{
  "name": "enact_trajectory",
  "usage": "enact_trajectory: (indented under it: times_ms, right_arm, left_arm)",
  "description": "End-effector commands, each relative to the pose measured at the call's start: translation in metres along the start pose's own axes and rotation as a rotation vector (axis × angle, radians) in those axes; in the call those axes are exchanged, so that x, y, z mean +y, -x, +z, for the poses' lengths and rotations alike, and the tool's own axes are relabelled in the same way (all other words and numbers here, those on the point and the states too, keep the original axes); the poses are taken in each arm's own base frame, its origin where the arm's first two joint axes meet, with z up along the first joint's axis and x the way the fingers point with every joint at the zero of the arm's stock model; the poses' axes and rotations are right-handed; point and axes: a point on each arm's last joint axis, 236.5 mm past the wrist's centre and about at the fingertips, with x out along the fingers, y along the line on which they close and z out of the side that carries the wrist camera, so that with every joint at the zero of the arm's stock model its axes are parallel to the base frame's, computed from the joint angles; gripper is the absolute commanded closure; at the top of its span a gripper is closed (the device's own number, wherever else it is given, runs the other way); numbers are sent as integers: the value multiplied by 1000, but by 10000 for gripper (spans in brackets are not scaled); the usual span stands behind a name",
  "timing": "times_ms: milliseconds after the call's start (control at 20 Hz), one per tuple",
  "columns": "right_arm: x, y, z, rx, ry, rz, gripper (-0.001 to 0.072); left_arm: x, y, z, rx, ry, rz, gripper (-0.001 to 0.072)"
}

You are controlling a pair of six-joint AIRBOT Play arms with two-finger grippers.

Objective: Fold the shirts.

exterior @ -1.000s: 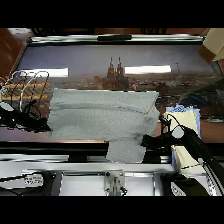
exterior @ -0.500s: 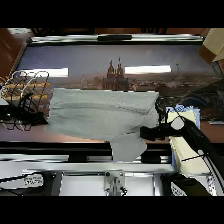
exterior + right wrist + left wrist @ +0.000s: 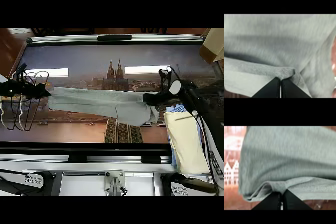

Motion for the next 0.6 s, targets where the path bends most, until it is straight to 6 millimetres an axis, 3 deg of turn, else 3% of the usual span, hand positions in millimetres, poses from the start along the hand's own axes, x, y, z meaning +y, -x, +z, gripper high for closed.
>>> enact_trajectory:
  times_ms: [0, 150, 250, 300, 350, 400, 450, 500, 550]
  right_arm:
    - [-31, -14, 50, -45, -28, -57, 648]
    - [-45, -28, 55, -34, -85, -43, 647]
    - [-37, -43, 56, -35, -71, -22, 635]
    - [-30, -49, 58, -45, -76, -4, 576]
    - [-22, -53, 59, -46, -92, 19, 290]
    - [-20, -52, 59, -46, -98, 28, 159]
    - [-18, -48, 58, -42, -100, 35, 158]
    - [-22, -40, 58, -42, -89, 28, 128]
    - [-28, -28, 57, -40, -76, 23, 122]
  left_arm:
    - [7, -22, 35, -35, 101, -8, 670]
    - [7, -47, 32, 5, 105, -17, 670]
    - [5, -60, 25, 34, 117, -22, 670]
    - [4, -62, 24, 36, 128, -22, 667]
    - [3, -63, 25, 36, 128, -24, 598]
    - [3, -61, 25, 36, 142, -25, 374]
    - [3, -59, 26, 36, 166, -26, 146]
    - [3, -55, 24, 41, 169, -29, 58]
    - [2, -50, 23, 46, 169, -31, 58]
